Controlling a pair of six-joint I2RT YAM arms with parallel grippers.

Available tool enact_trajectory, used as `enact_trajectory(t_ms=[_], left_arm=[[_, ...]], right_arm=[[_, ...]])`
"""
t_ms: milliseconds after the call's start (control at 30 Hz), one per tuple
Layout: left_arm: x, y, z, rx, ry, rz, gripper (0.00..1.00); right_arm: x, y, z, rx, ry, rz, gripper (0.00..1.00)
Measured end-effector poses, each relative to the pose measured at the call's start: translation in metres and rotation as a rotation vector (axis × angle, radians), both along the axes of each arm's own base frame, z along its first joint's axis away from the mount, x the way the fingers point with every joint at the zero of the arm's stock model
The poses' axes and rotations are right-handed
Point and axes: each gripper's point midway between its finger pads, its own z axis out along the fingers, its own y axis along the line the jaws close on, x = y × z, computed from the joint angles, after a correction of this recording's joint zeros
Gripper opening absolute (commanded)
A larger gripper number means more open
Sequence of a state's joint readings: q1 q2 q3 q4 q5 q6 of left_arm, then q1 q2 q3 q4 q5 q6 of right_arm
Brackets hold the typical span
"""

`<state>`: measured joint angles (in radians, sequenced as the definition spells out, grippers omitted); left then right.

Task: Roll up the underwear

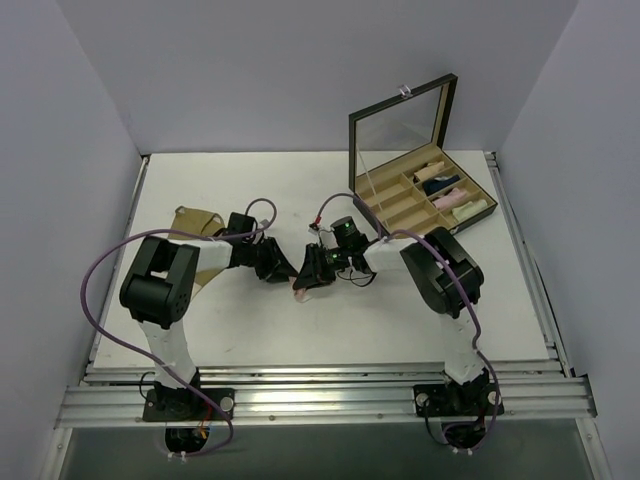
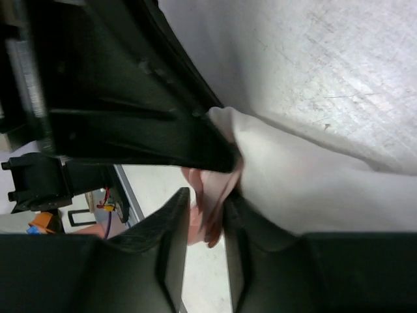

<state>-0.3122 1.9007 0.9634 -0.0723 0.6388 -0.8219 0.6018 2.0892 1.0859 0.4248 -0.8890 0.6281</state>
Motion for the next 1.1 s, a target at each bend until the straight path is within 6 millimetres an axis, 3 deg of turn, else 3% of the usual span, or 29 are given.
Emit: enact_trajectory(t_ms=[167, 400, 700, 1000, 1100], left_arm=[[0.005, -0.006, -0.002, 0.013, 0.035, -0.007, 0.24], [0.004, -0.007, -0.002, 0.066, 0.071, -0.007, 0.23], [-0.002, -0.008, -0.002, 0.141, 0.106, -0.026, 0.23], [-0.008, -0.008, -0.003, 0.181, 0.143, -0.036, 0.23], [-0.012, -0.008, -0.003, 0.186, 0.157, -0.040, 0.23]], right_arm=[[0.007, -0.008, 0.009, -0.071, -0.093, -0.005, 0.42], [0.014, -0.022, 0.014, -0.244, -0.266, -0.031, 0.48], [-0.011, 0.001, 0.007, -0.416, -0.475, 0.063, 0.49], [0.003, -0.011, 0.004, -0.545, -0.584, 0.041, 0.45], [0.005, -0.011, 0.004, -0.566, -0.601, 0.029, 0.35]])
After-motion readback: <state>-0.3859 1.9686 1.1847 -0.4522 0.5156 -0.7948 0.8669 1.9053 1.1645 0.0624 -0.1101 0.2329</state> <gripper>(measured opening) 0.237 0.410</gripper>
